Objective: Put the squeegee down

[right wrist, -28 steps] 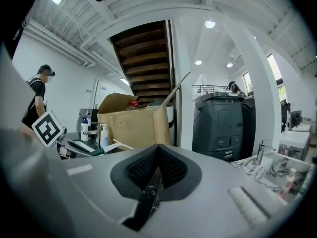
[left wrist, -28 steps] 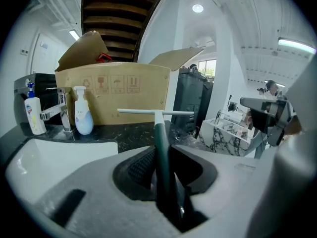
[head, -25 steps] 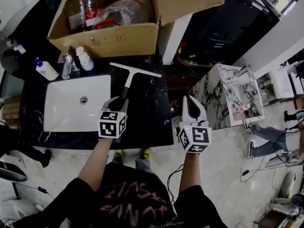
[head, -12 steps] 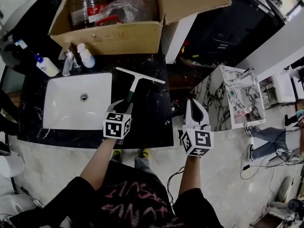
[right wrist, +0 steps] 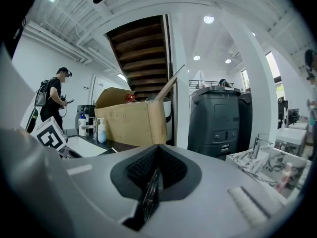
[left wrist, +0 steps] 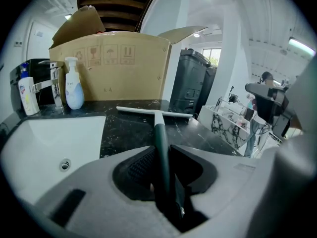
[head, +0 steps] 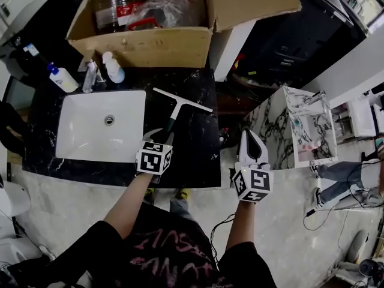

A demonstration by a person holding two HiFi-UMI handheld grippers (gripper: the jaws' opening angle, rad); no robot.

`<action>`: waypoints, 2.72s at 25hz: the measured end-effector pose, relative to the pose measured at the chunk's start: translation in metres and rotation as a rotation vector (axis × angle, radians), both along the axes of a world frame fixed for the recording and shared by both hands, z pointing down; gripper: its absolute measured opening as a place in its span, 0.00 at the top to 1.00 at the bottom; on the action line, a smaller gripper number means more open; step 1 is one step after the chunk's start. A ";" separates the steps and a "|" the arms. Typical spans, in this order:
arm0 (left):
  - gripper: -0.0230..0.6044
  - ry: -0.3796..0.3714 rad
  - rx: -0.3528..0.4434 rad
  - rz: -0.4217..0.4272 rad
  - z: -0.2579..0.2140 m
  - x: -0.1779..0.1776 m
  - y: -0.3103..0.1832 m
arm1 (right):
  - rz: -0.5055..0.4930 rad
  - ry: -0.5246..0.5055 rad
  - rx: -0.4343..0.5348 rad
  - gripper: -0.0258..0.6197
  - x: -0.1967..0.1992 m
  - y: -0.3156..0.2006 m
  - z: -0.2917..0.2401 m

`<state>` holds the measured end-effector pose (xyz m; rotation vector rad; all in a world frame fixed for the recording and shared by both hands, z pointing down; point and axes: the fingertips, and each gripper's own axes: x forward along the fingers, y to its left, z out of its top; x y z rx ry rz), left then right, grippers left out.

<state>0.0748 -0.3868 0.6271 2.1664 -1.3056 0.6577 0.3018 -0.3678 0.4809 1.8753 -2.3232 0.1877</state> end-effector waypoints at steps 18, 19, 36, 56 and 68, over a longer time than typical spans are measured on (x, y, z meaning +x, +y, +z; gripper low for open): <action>0.66 -0.031 -0.025 0.072 0.004 0.007 0.009 | -0.008 -0.010 0.003 0.96 -0.004 0.000 -0.002; 0.65 -0.029 -0.025 0.076 0.003 0.007 0.010 | -0.009 -0.011 0.004 0.96 -0.004 0.001 -0.003; 0.61 0.044 0.156 0.038 -0.066 -0.032 0.008 | -0.083 -0.024 0.045 0.96 -0.048 -0.009 -0.019; 0.91 0.075 0.452 -0.027 -0.190 -0.079 -0.016 | -0.120 -0.020 0.103 0.96 -0.078 -0.017 -0.049; 0.97 0.049 0.566 -0.035 -0.235 -0.096 -0.023 | -0.112 -0.040 0.133 0.96 -0.081 -0.017 -0.064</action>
